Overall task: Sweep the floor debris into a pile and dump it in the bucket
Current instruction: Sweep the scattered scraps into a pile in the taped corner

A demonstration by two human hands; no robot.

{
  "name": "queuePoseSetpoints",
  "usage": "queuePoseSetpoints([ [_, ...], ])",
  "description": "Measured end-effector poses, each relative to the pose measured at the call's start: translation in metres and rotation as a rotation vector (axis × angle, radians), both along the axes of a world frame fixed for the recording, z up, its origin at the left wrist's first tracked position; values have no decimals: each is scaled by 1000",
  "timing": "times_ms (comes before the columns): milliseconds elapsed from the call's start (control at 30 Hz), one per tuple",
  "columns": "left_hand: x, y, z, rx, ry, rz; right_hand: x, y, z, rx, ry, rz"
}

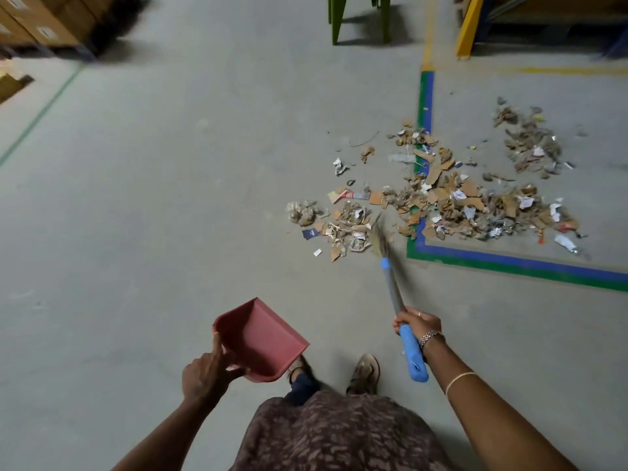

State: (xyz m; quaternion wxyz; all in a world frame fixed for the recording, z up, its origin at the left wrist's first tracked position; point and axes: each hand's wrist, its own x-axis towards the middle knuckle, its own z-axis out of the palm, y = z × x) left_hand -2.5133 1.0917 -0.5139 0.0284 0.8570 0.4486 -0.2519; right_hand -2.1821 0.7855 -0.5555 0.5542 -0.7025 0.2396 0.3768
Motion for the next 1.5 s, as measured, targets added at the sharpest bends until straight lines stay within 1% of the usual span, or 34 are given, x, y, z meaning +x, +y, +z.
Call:
queuePoseSetpoints([
  [167,41,13,0,36,-31,-49,15,-2,9,141,50,27],
  [267,64,23,-1,45,-16,-76,14,15,9,154,107,151],
  [333,76,32,-3,45,-9,-87,17,32,5,74,111,311],
  [500,111,54,-11,34,-9,-94,34,84,-4,-158,52,789],
  [567,124,64,-16,3,30,-80,43,106,-5,-264,11,873],
  [667,142,79,-28,-33,18,-57,75,122,-18,-394,-12,820],
  [733,157,91,-32,-54,32,-47,106,121,-52,-455,-20,758],
  [800,174,103,-34,-71,45,-63,137,118,-70,-484,-15,691],
  [933,209,130,-42,-82,62,-156,197,124,-55,-504,-50,469],
  [1000,227,139,-42,-88,71,-173,219,121,-58,-526,-54,391],
  [1067,245,146,-42,-84,29,-181,234,118,-62,-517,-98,308],
  [1100,254,149,-43,-79,5,-183,236,124,-41,-519,-132,273],
  [1167,271,157,-45,-74,4,-185,237,132,-2,-488,-194,219],
  [1267,291,156,-46,-68,38,-208,231,134,32,-398,-194,181],
  [1400,312,152,-42,-61,50,-228,227,131,20,-187,-141,217],
  [1500,324,145,-35,-34,81,-209,233,143,18,-102,-116,291],
])
